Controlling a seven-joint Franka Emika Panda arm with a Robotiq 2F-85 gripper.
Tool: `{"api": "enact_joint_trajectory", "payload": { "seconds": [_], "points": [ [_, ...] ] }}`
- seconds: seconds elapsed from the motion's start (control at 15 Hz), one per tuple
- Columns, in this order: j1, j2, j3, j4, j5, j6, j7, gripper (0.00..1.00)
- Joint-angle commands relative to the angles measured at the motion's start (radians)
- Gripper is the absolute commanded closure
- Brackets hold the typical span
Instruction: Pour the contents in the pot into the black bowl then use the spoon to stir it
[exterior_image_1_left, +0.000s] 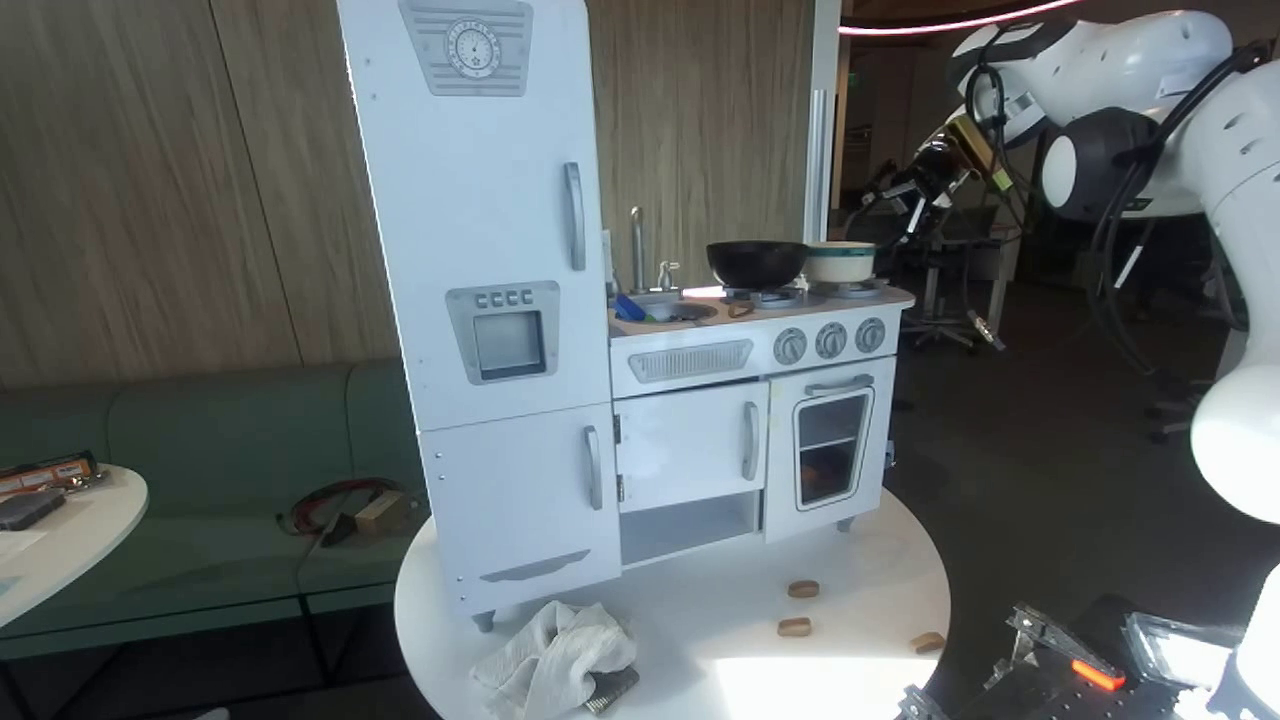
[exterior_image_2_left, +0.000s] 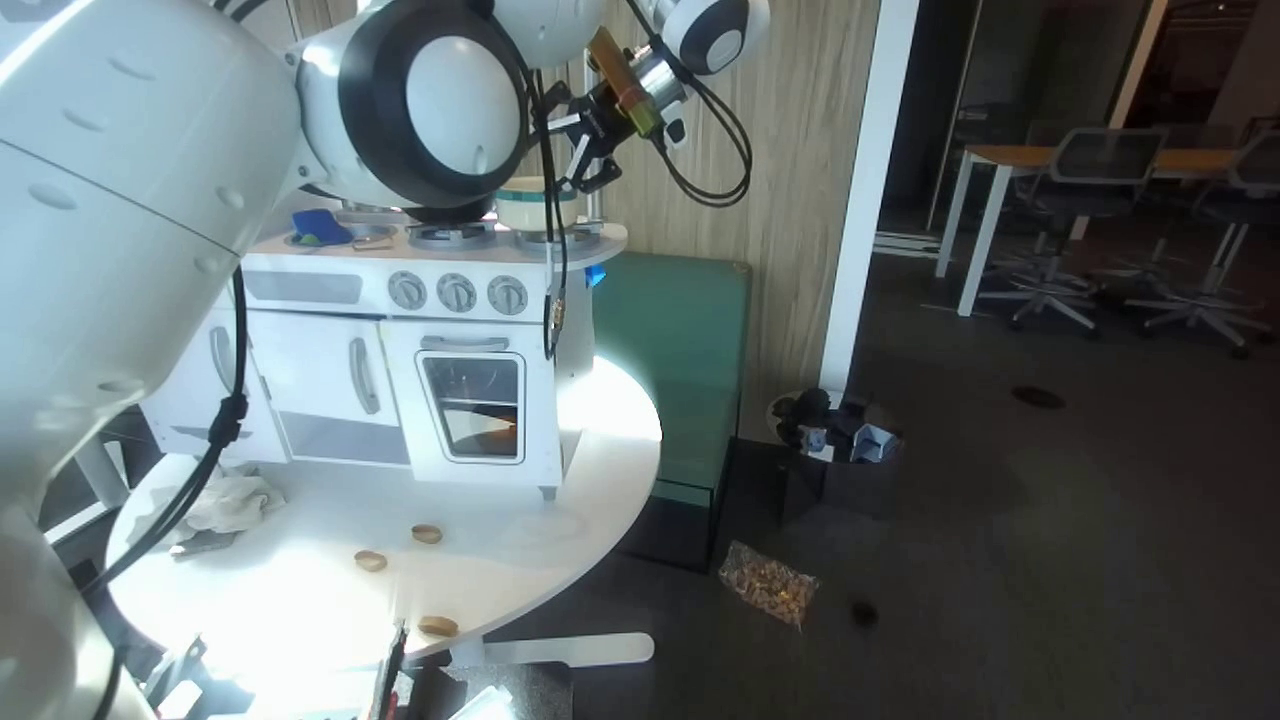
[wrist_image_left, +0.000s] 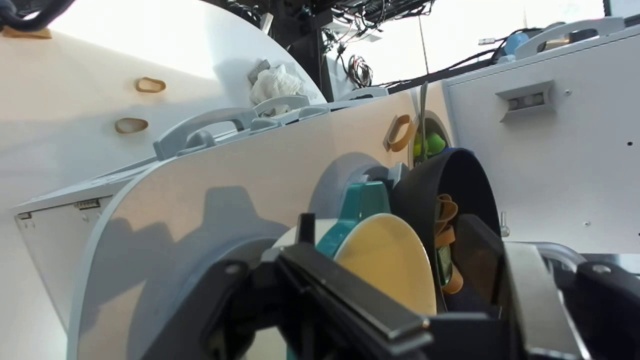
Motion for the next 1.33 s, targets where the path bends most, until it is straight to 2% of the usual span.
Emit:
{"api": "enact_joint_trajectory", "payload": {
  "seconds": [0.0,0.07,0.2,0.47,0.8,1.07,1.27],
  "points": [
    [-0.012,-0.008,0.027,0.071,-0.029,-0.034,0.046,0.0],
    [0.016,-0.036,-0.011,0.058,-0.041,-0.026,0.038,0.0],
    [0.059,-0.075,-0.042,0.072,-0.13,-0.006,0.015,0.0],
    [0.157,-0.161,-0.057,0.074,-0.302,-0.018,-0.024,0.0],
    [0.336,-0.249,-0.056,0.037,-0.573,-0.005,-0.104,0.0],
    [0.496,-0.29,-0.051,-0.053,-0.827,0.047,-0.189,0.0],
    [0.604,-0.331,-0.045,-0.183,-1.015,0.132,-0.244,0.0]
  ]
}}
